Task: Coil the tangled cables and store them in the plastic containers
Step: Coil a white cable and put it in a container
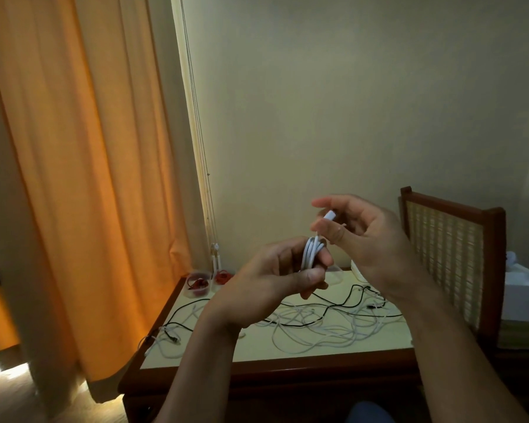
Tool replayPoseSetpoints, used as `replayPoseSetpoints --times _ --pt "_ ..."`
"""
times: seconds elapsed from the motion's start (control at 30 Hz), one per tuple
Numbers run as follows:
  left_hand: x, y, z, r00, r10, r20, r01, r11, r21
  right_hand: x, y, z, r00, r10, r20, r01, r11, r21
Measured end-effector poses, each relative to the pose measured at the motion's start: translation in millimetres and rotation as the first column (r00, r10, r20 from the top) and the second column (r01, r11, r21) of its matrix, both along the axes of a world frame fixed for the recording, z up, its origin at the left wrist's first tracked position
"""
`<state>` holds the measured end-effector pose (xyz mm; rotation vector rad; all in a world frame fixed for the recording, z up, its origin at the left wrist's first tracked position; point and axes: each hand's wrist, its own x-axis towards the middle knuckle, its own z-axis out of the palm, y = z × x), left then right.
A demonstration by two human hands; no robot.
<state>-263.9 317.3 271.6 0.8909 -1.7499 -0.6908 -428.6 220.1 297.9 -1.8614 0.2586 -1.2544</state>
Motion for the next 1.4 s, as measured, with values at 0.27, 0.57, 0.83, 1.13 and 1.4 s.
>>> replayPoseSetpoints --times 0.27,0.57,0.83,1.13,1.4 --pt "5.2 0.1 1.9 0.985 -0.105 -0.139 0.108 0.994 0.01 -7.2 1.5 -0.5 0.99 0.14 -0.025 -0.14 0.99 0.023" --pt "2.4 -6.2 -10.9 0.962 0.053 -0.266 -0.057 0.998 -0.01 -0.1 -5.8 -12.2 0.99 0.14 0.009 -0.141 0.986 0.088" --pt "-0.1 -11.2 -11.8 0.905 0.24 -0.35 -0.261 0.965 -0.012 4.8 -6.4 -15.4 0.993 0.088 0.081 -0.096 0.99 0.099" --pt "-14.1 -15.2 -12.7 0.845 0.307 -0.438 -0.341 0.94 0.001 5.5 -9.0 -17.9 0.993 0.077 0.091 -0.089 0.988 0.13" --pt "-17.3 -18.4 -4.3 0.835 0.315 -0.452 -0.353 0.936 0.001 5.2 -5.4 -15.1 0.996 0.015 0.088 -0.02 0.998 0.054"
